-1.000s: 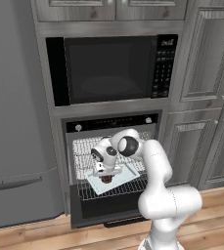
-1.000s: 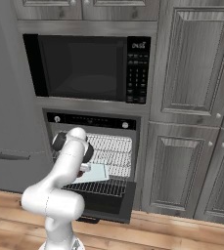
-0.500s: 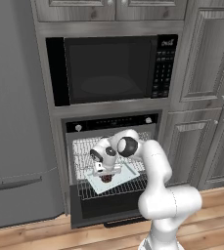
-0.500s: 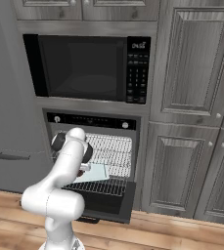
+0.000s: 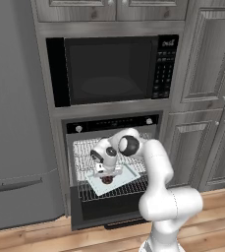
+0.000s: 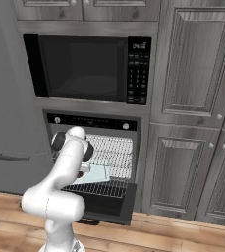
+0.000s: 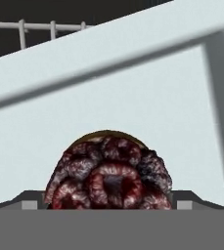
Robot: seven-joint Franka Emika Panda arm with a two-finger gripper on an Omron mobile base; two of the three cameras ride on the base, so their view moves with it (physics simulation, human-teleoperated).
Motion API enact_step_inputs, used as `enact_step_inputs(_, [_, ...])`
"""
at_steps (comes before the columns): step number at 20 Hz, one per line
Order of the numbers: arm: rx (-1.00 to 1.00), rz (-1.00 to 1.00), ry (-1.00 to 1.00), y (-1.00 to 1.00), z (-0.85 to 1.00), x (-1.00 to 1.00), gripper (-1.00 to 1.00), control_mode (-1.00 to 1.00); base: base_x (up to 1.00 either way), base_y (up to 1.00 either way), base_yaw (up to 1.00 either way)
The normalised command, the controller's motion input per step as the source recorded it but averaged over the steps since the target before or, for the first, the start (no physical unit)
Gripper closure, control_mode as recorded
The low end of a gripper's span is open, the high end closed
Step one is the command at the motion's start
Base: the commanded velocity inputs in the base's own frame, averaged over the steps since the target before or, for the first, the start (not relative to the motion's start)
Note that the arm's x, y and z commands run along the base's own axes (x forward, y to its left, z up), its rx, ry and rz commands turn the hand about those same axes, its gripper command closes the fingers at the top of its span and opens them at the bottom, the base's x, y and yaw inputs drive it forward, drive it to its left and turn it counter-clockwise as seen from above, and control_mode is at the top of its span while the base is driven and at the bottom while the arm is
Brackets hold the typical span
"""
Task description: Take the baked cake out of the oven and place it on the plate for cooling. Then close the oven door.
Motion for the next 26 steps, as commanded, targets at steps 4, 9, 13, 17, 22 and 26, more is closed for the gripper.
enact_step_inputs(4, [0.00, -0.05, 0.00, -0.04, 0.29, -0.18, 1.00, -1.00, 0.00, 0.00, 0.00])
enact_step_inputs(9, [0.00, -0.05, 0.00, -0.11, 0.27, -0.25, 1.00, -1.00, 0.00, 0.00, 0.00])
enact_step_inputs(13, [0.00, -0.02, -0.01, -0.19, 0.26, -0.37, 1.00, -1.00, 0.00, 0.00, 0.00])
enact_step_inputs(17, [0.03, 0.00, -0.02, -0.20, 0.29, -0.39, 1.00, -1.00, 0.00, 0.00, 0.00])
enact_step_inputs(22, [0.03, 0.06, -0.05, -0.27, 0.31, -0.43, 1.00, -1.00, 0.00, 0.00, 0.00])
enact_step_inputs(26, [0.04, 0.19, -0.06, -0.30, 0.36, -0.38, 1.00, -1.00, 0.00, 0.00, 0.00])
